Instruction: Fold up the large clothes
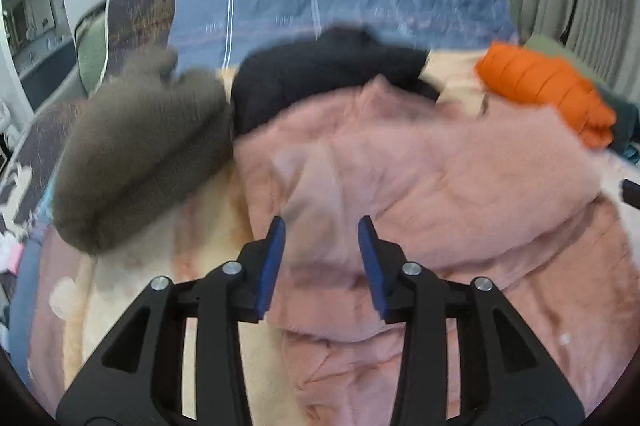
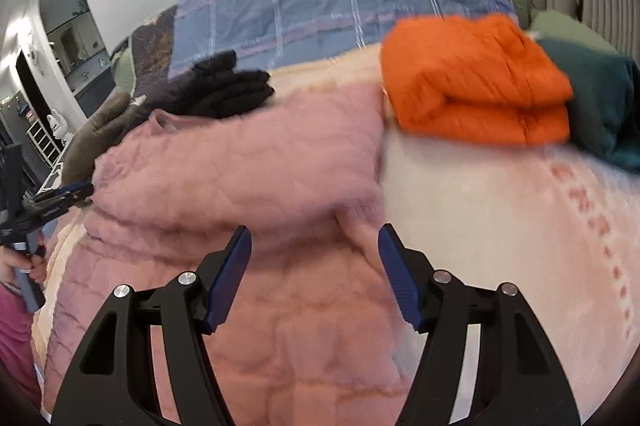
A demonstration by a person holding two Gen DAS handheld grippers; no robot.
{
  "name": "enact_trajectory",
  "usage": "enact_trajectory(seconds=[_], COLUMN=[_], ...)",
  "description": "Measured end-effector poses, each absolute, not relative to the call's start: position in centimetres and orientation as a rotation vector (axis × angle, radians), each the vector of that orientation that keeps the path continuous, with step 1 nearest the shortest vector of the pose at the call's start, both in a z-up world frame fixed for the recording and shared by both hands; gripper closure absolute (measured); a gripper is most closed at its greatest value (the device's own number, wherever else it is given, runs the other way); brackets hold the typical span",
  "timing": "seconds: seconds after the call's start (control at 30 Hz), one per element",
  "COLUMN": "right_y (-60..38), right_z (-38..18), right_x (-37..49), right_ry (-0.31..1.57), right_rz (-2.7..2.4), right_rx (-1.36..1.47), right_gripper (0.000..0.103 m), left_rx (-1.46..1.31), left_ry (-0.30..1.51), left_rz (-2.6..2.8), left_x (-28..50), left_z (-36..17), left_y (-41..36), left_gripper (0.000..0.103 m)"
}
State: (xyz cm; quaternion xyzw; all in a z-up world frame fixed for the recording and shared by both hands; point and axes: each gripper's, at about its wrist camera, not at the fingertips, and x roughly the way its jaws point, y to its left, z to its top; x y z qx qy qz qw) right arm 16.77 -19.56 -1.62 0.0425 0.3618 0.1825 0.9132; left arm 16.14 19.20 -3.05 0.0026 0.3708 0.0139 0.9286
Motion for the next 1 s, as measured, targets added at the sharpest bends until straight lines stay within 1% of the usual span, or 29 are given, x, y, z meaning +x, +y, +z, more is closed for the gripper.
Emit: enact_trajectory(seconds=[0.03,0.07,0.1,0.13,0.17,0.23,0.27,0.3,0.33,0.4,0.53,0.7,0.73,0.77,0.87,1.0], right_y=[-18.8,-18.2,-17.6,-16.8,-16.2,-15.1,-14.9,-14.9,-15.2,-15.7,-14.7,-16.9,-17.7,-18.3,-21.5,-25.4], right_z=[-1.0,-0.7,-0.5,-0.7,-1.1,-3.1,-5.1,-6.6,-8.4,-8.3,-8.0,-6.2,-5.5,-5.1,-4.4,-6.5], right_x=[17.2,17.6,18.1,18.9,19.5,21.1,22.1,22.7,22.9,22.5,21.9,19.9,19.0,18.2,15.8,13.5], right_ry=[0.72,0.71,0.708,0.718,0.73,0.772,0.818,0.843,0.836,0.819,0.797,0.77,0.777,0.782,0.801,0.922], right_rz=[0.386,0.396,0.407,0.424,0.426,0.339,0.256,0.241,0.269,0.272,0.237,0.25,0.214,0.194,0.225,0.309], right_rx=[0.078,0.073,0.075,0.085,0.081,-0.005,-0.083,-0.118,-0.136,-0.113,-0.189,-0.125,-0.132,-0.138,-0.108,-0.019], right_gripper=[0.041,0.048,0.054,0.057,0.061,0.062,0.065,0.068,0.067,0.067,0.067,0.066,0.063,0.057,0.055,0.054], left_rx=[0.005,0.002,-0.001,0.003,0.016,0.064,0.086,0.124,0.14,0.15,0.136,0.02,0.016,0.033,0.088,0.006], left_ry=[0.735,0.712,0.69,0.687,0.696,0.765,0.812,0.882,0.878,0.799,0.809,0.788,0.782,0.78,0.798,0.948], left_rz=[0.012,-0.01,-0.042,-0.057,-0.066,-0.04,-0.016,0.022,0.022,0.021,0.015,-0.025,-0.028,-0.013,-0.016,-0.084], left_x=[15.9,15.8,15.8,16.0,16.4,18.1,19.0,20.1,20.4,19.6,19.5,16.6,15.6,14.4,10.6,6.5], left_z=[-2.0,-1.2,-0.5,-0.5,-1.0,-3.7,-5.5,-8.5,-10.3,-11.2,-10.7,-8.0,-7.6,-7.2,-7.4,-10.3], left_y=[18.7,18.0,17.2,16.4,15.7,14.0,13.6,13.2,13.0,13.0,13.4,15.5,15.9,16.3,17.4,20.4], left_gripper=[0.058,0.057,0.054,0.05,0.049,0.048,0.047,0.046,0.046,0.046,0.046,0.047,0.038,0.033,0.03,0.029])
